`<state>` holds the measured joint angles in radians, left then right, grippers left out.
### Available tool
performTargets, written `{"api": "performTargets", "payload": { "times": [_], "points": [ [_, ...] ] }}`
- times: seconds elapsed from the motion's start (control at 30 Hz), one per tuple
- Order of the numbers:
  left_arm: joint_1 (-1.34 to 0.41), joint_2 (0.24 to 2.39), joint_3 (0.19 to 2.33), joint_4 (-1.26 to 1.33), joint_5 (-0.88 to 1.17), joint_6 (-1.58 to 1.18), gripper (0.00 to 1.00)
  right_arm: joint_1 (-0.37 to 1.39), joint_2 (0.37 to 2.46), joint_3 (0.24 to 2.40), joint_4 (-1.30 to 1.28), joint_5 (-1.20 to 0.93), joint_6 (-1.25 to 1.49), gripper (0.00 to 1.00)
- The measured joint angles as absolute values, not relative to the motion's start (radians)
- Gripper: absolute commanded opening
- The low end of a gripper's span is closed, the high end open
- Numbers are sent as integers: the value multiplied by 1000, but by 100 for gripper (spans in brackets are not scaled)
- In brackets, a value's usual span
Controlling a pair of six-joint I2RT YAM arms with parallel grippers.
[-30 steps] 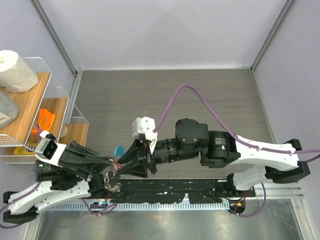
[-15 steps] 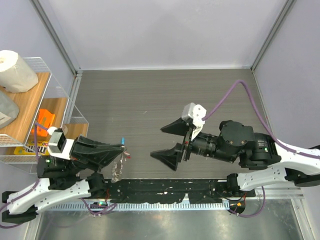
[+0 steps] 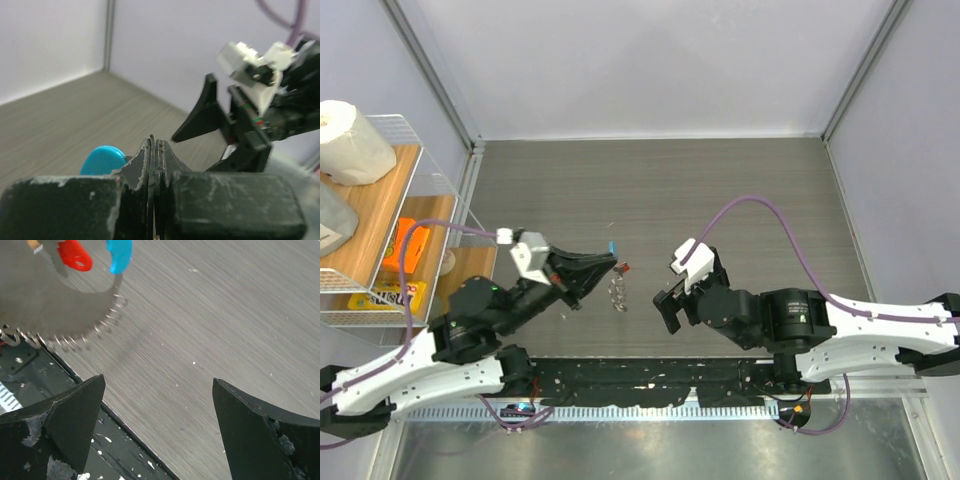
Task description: Put the keys on the keyring
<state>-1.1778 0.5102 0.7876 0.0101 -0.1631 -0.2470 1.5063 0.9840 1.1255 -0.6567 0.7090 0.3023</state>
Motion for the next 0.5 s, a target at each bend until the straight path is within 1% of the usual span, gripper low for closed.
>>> {"api": "performTargets", "payload": {
  "times": [0.1, 0.2, 0.37, 0.5],
  "points": [
    [-1172, 594, 789, -46, -213, -218, 0, 1496, 961, 1054, -669, 717, 331, 95],
    [-1135, 677, 789, -78, -218, -204, 0, 1490, 953, 1011, -682, 716, 363, 96],
    [-1008, 837, 788, -72, -168, -215, 0, 1490, 958, 964, -699, 689, 433, 95],
    [-926, 951, 783, -1, -101, -235, 0, 1490, 965, 934, -713, 670, 490, 96]
  ]
}}
